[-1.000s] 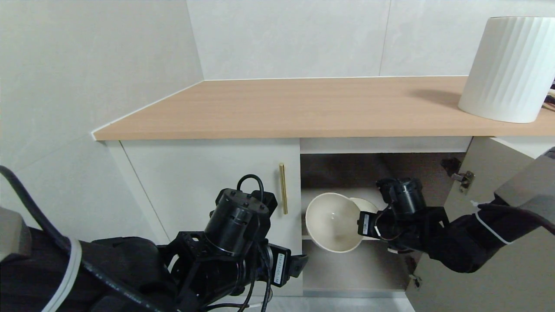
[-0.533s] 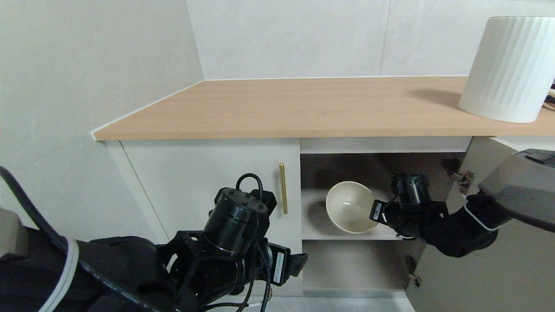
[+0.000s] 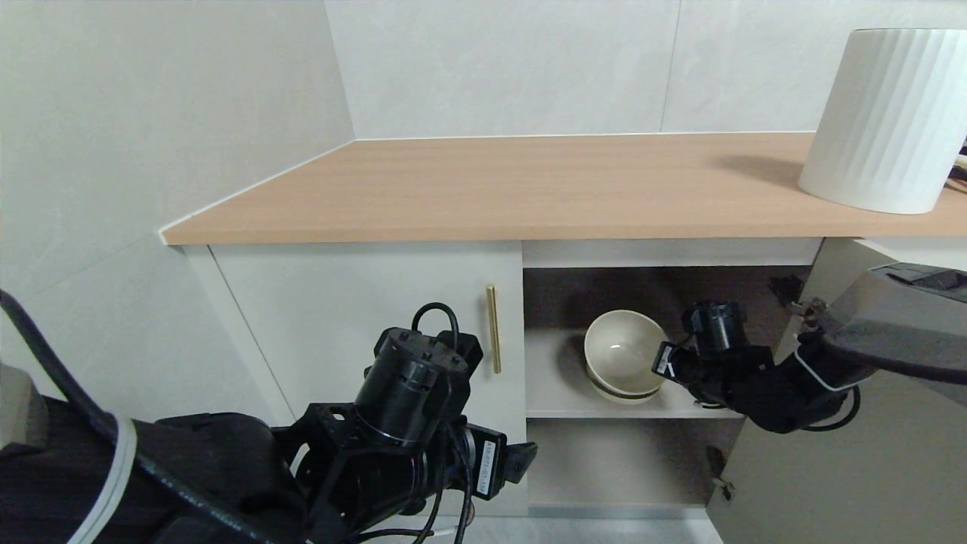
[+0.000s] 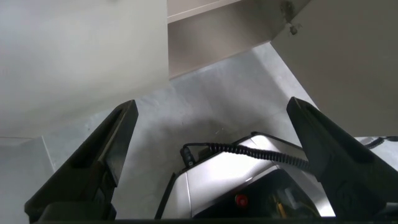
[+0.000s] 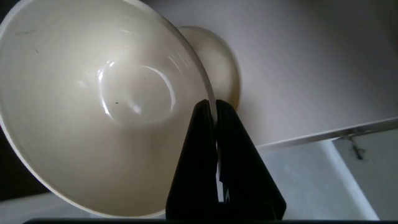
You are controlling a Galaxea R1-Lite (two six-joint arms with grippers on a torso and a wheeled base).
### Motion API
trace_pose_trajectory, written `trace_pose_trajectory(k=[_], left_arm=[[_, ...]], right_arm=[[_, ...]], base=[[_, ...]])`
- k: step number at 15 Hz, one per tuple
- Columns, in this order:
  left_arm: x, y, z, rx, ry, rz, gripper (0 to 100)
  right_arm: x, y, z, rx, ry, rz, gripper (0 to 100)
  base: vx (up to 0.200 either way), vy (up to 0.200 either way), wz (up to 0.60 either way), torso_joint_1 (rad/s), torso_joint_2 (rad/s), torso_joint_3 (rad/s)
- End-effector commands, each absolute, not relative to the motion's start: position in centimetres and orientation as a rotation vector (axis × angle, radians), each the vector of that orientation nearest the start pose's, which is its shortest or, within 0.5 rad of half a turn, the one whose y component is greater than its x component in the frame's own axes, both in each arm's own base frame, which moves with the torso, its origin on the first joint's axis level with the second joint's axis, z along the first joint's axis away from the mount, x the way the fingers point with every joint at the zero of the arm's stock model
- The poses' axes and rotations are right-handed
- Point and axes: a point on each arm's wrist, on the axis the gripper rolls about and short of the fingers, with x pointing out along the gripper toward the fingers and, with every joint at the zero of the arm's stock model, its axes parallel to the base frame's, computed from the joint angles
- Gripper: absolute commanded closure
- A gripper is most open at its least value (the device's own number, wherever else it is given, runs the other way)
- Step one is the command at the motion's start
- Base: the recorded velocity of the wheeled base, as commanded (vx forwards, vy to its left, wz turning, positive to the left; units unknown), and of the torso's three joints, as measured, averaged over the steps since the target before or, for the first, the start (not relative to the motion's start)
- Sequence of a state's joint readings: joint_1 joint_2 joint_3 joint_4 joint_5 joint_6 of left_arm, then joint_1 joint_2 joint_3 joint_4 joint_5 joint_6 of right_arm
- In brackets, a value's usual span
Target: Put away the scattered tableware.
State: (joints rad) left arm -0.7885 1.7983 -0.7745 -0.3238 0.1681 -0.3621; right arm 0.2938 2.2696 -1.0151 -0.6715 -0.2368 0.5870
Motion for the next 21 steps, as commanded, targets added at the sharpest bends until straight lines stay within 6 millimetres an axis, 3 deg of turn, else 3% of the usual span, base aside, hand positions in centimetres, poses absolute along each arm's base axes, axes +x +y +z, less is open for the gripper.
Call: trace_pose_trajectory(k=[1, 18, 19, 21], left_arm=[[21.5, -21.1, 11.6, -0.013, 0.725, -0.468, 0], [21.5, -21.1, 11.6, -0.013, 0.724, -0.468, 0], [21.5, -21.1, 11.6, -0.013, 0.725, -0.468, 0], [21.5, -21.1, 11.6, -0.013, 0.725, -0.468, 0]], right_arm=[[39.2, 10.9, 2.2, 0.414, 0.57, -0.128, 100], [39.9, 11.0, 1.3, 0.406, 0.577, -0.13, 100], [39.8, 11.1, 1.2, 0.404, 0.58, -0.129, 0], [39.8, 11.1, 1.3, 0.405, 0.579, -0.129, 0]], base=[[0.0, 0.0, 0.0, 0.0, 0.0, 0.0], [0.0, 0.0, 0.0, 0.0, 0.0, 0.0], [0.0, 0.0, 0.0, 0.0, 0.0, 0.0], [0.0, 0.0, 0.0, 0.0, 0.0, 0.0]])
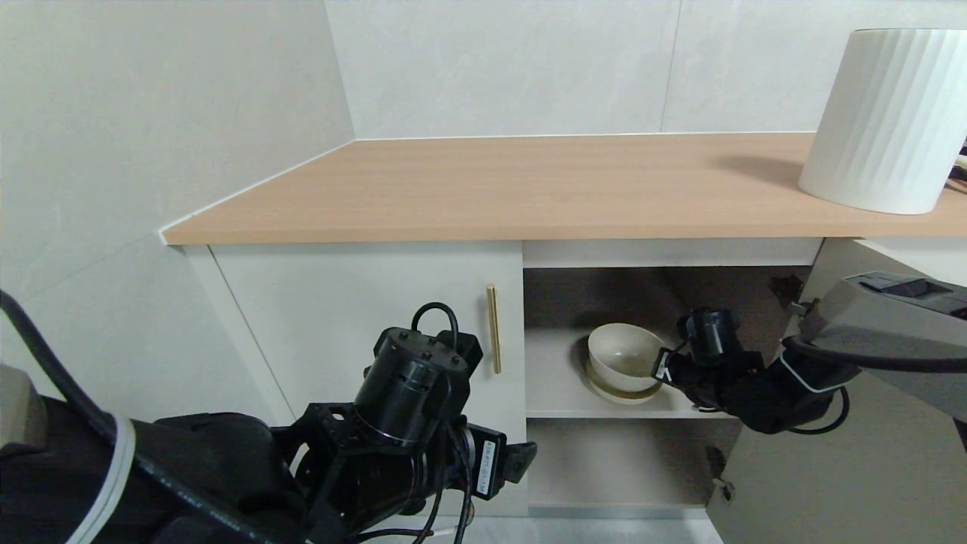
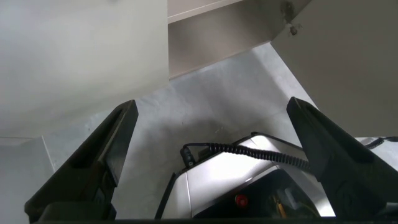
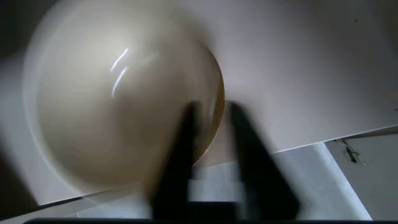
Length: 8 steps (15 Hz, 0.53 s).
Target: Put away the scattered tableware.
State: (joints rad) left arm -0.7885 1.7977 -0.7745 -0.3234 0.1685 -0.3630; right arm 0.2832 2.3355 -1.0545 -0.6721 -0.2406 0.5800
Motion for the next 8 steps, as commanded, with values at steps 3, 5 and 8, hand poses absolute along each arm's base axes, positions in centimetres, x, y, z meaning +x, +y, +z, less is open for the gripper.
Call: trace_pose_trajectory(k=[3, 5, 8], left_arm=[[21.49, -21.09, 11.67, -0.013, 0.724, -0.468, 0], [21.49, -21.09, 11.67, -0.013, 0.724, -0.468, 0], [21.52, -20.98, 11.86, -0.02, 0.718, -0.466, 0]], right_arm=[[39.73, 11.16, 1.32, 0.406, 0.58, -0.127, 0], [39.73, 11.16, 1.44, 0.407, 0.577, -0.126, 0], [39.51, 11.11, 2.14, 0.412, 0.567, -0.118, 0]], base=[[0.0, 0.0, 0.0, 0.0, 0.0, 0.0], [0.0, 0.0, 0.0, 0.0, 0.0, 0.0], [0.0, 0.0, 0.0, 0.0, 0.0, 0.0]])
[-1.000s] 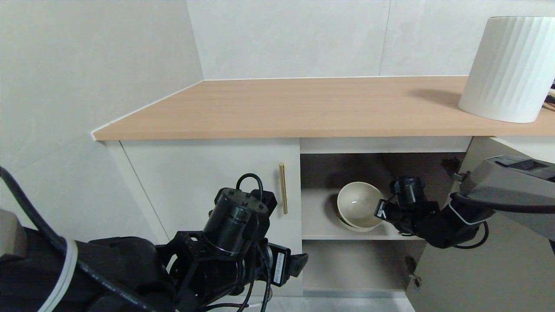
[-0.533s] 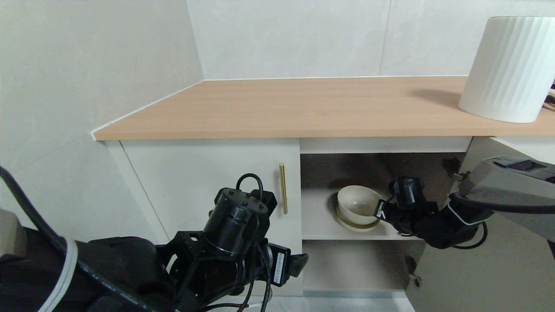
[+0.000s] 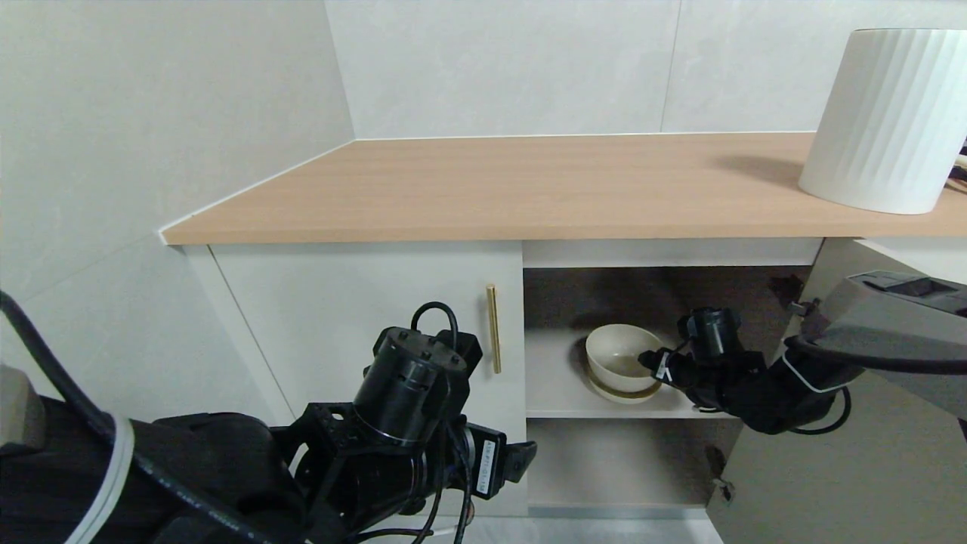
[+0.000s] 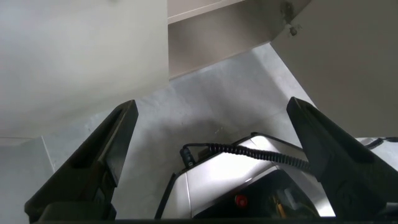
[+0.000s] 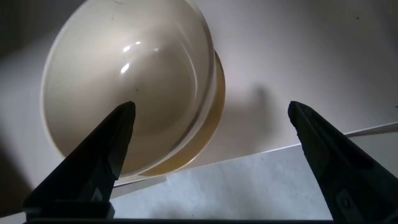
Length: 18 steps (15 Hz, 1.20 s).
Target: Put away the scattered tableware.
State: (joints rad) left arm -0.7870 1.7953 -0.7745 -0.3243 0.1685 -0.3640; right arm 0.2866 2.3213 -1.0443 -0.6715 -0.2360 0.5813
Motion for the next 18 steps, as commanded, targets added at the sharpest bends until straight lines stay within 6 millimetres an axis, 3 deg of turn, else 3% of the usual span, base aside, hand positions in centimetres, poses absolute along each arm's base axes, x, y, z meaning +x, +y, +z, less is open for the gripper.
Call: trace_pose_trajectory(k=[1, 3, 4, 5, 6, 9, 10, 11, 13, 16, 18], left_arm=[[21.6, -20.8, 12.1, -0.026, 0.711, -0.461, 0], [21.7, -19.8, 13.1, -0.051, 0.682, -0.443, 0], [21.4, -18.7, 14.0, -0.067, 0.658, -0.435, 0], [21.2, -18.4, 14.3, -0.073, 0.647, -0.435, 0], [20.7, -17.6, 14.8, -0.083, 0.633, -0.428, 0], [19.7, -15.2, 16.8, -0.127, 0.562, -0.401, 0], [19.4, -14.8, 17.2, -0.133, 0.551, -0.399, 0], [18.4, -13.5, 18.4, -0.158, 0.504, -0.393, 0], [17.3, -11.8, 18.7, -0.173, 0.489, -0.359, 0], [16.6, -9.6, 18.4, -0.179, 0.51, -0.284, 0], [16.4, -9.4, 18.4, -0.18, 0.513, -0.28, 0]], right_arm=[[39.3, 11.0, 2.6, 0.414, 0.564, -0.114, 0], [37.8, 11.4, 4.5, 0.416, 0.576, -0.072, 0], [36.6, 11.2, 7.3, 0.423, 0.571, -0.038, 0], [35.9, 11.1, 8.6, 0.426, 0.572, -0.022, 0], [33.7, 10.9, 11.5, 0.434, 0.597, 0.03, 0], [26.9, 9.5, 16.6, 0.394, 0.696, 0.176, 0], [26.1, 9.4, 17.1, 0.381, 0.703, 0.197, 0], [22.6, 9.4, 18.1, 0.333, 0.726, 0.269, 0], [19.7, 9.4, 18.5, 0.282, 0.713, 0.332, 0], [16.6, 9.1, 19.0, 0.241, 0.697, 0.403, 0], [16.0, 8.9, 18.7, 0.231, 0.721, 0.403, 0]], base=[[0.0, 0.0, 0.0, 0.0, 0.0, 0.0], [0.0, 0.0, 0.0, 0.0, 0.0, 0.0], [0.0, 0.0, 0.0, 0.0, 0.0, 0.0], [0.0, 0.0, 0.0, 0.0, 0.0, 0.0], [0.0, 0.0, 0.0, 0.0, 0.0, 0.0], [0.0, 0.0, 0.0, 0.0, 0.0, 0.0], [0.0, 0.0, 0.0, 0.0, 0.0, 0.0], [0.0, 0.0, 0.0, 0.0, 0.0, 0.0], [0.0, 0.0, 0.0, 0.0, 0.0, 0.0], [0.0, 0.0, 0.0, 0.0, 0.0, 0.0], [0.0, 0.0, 0.0, 0.0, 0.0, 0.0]])
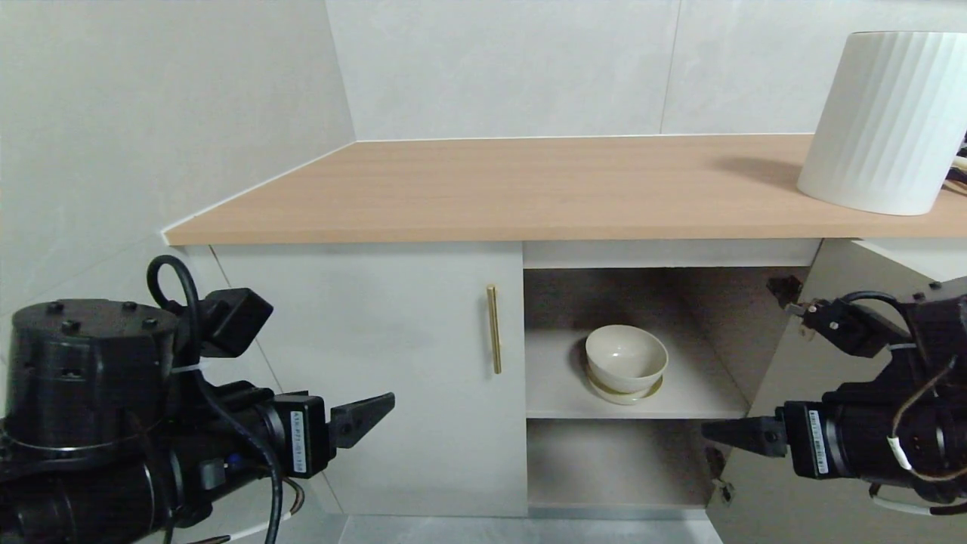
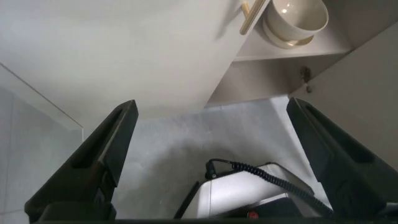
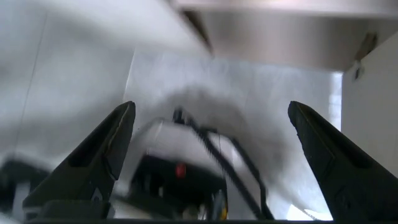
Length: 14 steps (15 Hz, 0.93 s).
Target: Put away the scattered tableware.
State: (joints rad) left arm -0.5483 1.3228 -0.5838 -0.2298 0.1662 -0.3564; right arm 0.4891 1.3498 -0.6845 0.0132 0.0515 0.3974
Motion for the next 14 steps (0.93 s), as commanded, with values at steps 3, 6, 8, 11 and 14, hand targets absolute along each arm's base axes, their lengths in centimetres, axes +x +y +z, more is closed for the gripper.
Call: trace_pose_trajectory(k=[3, 6, 8, 11, 14], left_arm=[[17.17, -9.83, 17.9, -0.169, 0.537, -0.275, 0], [17.52, -9.96, 17.51, -0.163, 0.553, -0.269, 0], [17.49, -9.95, 17.55, -0.165, 0.552, -0.269, 0], [17.52, -9.97, 17.44, -0.164, 0.556, -0.268, 0], [17.5, -9.95, 17.47, -0.164, 0.555, -0.268, 0]], right_arm=[[15.83, 9.26, 18.53, 0.21, 0.728, 0.423, 0], [15.8, 9.28, 18.38, 0.208, 0.735, 0.424, 0], [15.82, 9.29, 18.35, 0.207, 0.736, 0.424, 0], [15.73, 9.5, 18.13, 0.2, 0.748, 0.432, 0], [15.83, 9.59, 17.78, 0.195, 0.763, 0.43, 0]], base=[[0.0, 0.0, 0.0, 0.0, 0.0, 0.0], [-0.133, 0.0, 0.0, 0.003, 0.0, -0.002], [-0.2, 0.0, 0.0, 0.01, 0.0, 0.0], [-0.2, 0.0, 0.0, -0.002, 0.0, 0.006], [-0.2, 0.0, 0.0, 0.001, 0.0, 0.001]])
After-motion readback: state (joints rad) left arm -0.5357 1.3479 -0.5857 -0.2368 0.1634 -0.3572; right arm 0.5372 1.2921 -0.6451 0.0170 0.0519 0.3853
